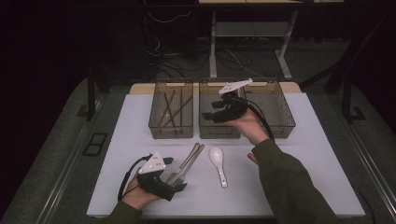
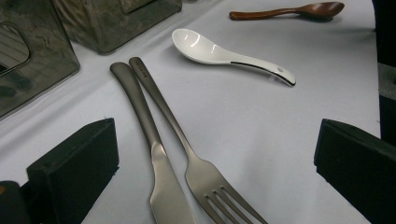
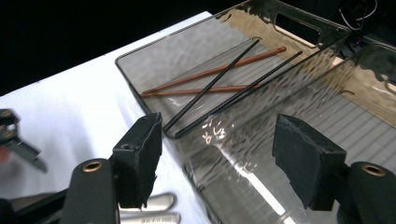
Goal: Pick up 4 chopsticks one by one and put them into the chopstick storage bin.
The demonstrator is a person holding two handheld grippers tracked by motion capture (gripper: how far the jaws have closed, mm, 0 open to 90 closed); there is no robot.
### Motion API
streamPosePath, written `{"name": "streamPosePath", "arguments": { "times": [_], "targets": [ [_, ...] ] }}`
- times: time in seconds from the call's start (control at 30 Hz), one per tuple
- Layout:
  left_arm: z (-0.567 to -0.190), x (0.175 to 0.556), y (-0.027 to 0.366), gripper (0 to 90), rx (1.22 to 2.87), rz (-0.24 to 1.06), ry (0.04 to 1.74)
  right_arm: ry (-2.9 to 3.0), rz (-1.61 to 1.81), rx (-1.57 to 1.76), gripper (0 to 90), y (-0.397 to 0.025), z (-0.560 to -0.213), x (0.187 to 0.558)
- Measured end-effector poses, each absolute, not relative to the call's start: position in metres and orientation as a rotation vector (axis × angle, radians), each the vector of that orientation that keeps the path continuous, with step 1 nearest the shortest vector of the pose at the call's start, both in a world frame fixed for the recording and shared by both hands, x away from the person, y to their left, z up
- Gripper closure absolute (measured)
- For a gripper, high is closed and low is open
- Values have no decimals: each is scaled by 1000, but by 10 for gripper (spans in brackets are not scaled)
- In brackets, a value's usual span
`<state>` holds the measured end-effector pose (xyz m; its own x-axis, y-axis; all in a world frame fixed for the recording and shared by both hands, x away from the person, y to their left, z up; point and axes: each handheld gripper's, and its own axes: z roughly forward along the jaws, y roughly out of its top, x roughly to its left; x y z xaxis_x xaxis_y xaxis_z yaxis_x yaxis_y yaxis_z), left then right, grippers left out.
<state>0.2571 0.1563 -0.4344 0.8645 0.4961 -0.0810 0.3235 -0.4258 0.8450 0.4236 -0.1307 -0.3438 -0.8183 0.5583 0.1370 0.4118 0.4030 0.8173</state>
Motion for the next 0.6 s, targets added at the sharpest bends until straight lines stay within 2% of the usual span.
{"name": "streamPosePath", "arguments": {
  "times": [0.6],
  "targets": [
    [-435,257,157,0,2060,230,604,2485,1373,788,262,-182,-350,375]
  ]
}}
